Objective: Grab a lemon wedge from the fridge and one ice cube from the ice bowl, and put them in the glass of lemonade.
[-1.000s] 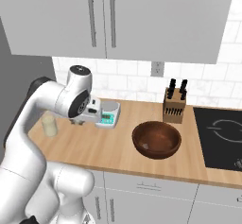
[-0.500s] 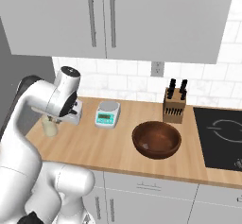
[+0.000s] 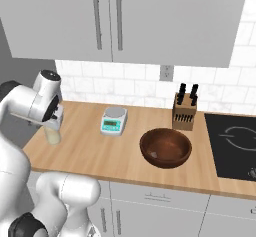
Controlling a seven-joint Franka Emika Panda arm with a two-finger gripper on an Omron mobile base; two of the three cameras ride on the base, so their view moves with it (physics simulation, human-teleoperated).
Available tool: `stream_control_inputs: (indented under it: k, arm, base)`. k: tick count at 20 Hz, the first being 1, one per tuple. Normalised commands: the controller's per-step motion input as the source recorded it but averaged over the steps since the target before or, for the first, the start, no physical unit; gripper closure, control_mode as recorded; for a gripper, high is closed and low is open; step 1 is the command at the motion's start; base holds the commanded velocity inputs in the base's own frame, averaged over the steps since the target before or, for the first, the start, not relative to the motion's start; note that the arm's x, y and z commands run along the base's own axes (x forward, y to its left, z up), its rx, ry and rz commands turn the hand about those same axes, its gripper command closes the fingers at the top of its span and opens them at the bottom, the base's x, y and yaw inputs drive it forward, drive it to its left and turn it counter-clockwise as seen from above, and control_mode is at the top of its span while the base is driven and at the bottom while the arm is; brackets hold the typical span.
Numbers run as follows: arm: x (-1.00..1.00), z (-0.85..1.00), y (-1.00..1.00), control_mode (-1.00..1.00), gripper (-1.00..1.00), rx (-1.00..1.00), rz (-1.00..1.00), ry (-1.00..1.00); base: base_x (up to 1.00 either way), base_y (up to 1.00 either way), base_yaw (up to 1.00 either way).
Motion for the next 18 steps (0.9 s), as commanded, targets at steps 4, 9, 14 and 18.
stream_control_inputs:
  k: [4, 9, 14, 18]
  arm:
    - [0.37, 0.0, 0.29, -1.0, 1.0, 0.0, 0.0, 0.0]
    - [0.51, 0.0, 0.01, -1.0, 1.0, 0.0, 0.0, 0.0]
    - [0.2, -0.26, 0.12, -1.0, 1.0, 0.0, 0.0, 0.0]
    - [0.28, -0.25, 0.32, -1.0, 1.0, -0.01, 0.0, 0.0]
  base:
    - [0.0, 0.0, 0.0]
    - [0.0, 0.0, 0.0]
    - [0.0, 0.0, 0.0]
    - [0.0, 0.0, 0.0]
